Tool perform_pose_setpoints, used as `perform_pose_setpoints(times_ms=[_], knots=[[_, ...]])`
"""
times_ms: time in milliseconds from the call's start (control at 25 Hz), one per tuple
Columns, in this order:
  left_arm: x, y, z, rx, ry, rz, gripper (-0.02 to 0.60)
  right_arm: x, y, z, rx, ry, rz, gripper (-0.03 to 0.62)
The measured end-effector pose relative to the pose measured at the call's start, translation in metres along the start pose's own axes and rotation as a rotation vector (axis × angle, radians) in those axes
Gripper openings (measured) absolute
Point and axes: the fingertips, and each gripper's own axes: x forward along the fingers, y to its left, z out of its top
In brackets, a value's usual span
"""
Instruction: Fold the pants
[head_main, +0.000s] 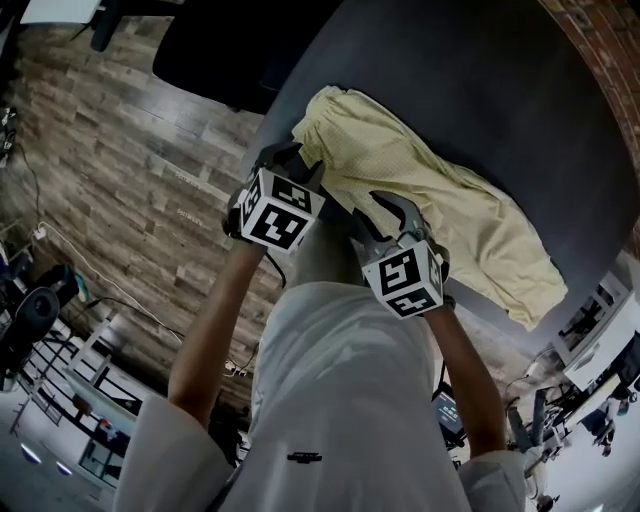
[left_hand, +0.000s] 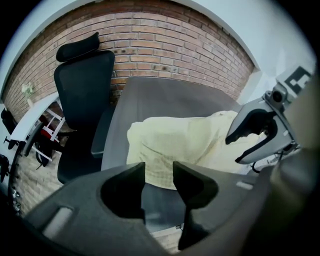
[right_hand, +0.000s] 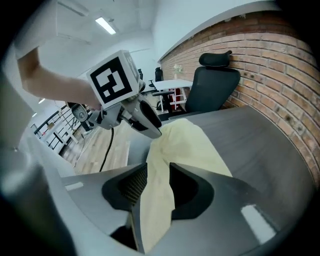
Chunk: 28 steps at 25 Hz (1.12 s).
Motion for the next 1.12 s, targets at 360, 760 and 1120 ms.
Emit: perform_pose_setpoints(times_ms=[360,760,1120], knots=[[0.008,-0.031,0.003,0.156,0.052,-0.061,0.176,-0.046,-0.033,-0.078,0.105,0.040,-0.152,0.138],[0.021,-0.099,-0.022,0.623,0.183,-0.255,0.178,-0.079,-0.078,-0.180,0.171,0.215,-0.287,0.123],[0.027,-0.096,-0.044,0.659,0.294,-0.236,0.017,-0.079,-0.072,-0.217,0.178,0.270,-0.252,0.021]])
